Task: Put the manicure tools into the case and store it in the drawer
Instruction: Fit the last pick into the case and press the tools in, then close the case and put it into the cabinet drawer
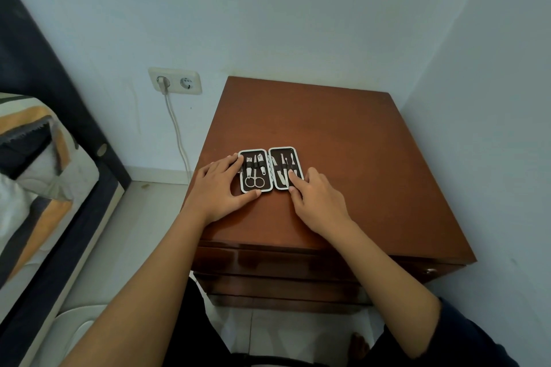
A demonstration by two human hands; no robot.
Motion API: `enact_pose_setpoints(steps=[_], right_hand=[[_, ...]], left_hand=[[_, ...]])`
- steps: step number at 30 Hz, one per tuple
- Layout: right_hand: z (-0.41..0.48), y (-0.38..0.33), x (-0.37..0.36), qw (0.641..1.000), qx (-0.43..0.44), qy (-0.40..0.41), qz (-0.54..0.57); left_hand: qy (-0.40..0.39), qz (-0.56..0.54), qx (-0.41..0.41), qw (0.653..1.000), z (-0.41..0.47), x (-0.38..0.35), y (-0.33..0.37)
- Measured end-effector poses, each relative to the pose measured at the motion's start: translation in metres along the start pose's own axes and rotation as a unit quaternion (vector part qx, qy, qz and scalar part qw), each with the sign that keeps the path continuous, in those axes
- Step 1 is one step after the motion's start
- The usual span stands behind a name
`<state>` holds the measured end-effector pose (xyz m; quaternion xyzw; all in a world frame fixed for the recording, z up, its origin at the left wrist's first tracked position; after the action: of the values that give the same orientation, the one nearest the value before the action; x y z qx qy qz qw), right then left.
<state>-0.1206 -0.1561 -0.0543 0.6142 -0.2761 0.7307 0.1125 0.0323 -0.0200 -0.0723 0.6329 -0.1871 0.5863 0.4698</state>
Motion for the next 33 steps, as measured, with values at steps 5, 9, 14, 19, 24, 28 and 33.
enact_pose_setpoints(steps=[5, 9, 14, 19, 24, 28, 33], right_hand=[[-0.001, 0.003, 0.001, 0.999, 0.001, -0.022, 0.044], [0.002, 0.012, 0.010, 0.973, -0.095, 0.029, 0.209], [0.018, 0.011, 0.010, 0.979, -0.160, -0.029, 0.126], [0.030, 0.009, 0.013, 0.976, -0.180, -0.060, 0.105], [0.039, 0.027, 0.032, 0.971, -0.149, 0.028, 0.185], [0.034, 0.028, 0.048, 0.971, -0.047, 0.093, 0.213], [0.009, 0.023, 0.047, 0.969, 0.086, 0.060, 0.223]], left_hand=[[-0.004, -0.031, 0.013, 0.999, 0.001, 0.003, -0.001], [-0.018, -0.070, 0.028, 0.997, 0.005, 0.007, -0.001], [-0.082, -0.059, 0.050, 0.994, 0.019, 0.009, 0.004], [-0.079, -0.089, 0.069, 0.991, 0.019, 0.008, 0.015], [-0.034, -0.124, 0.064, 0.990, 0.005, -0.003, 0.027], [0.006, -0.166, 0.052, 0.985, -0.004, -0.011, 0.037], [0.062, -0.184, 0.067, 0.979, -0.010, -0.013, 0.045]])
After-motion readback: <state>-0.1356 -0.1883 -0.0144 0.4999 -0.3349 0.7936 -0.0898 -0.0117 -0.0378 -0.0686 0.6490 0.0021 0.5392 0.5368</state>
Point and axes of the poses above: each hand's wrist, its own z-axis towards the middle knuckle, its own x-axis out of the back of the hand, y = z × x, the point moved 3 cm from there along z, towards the middle knuckle, and after that the axes turned 1 degree about -x, right-handed, at the moved point
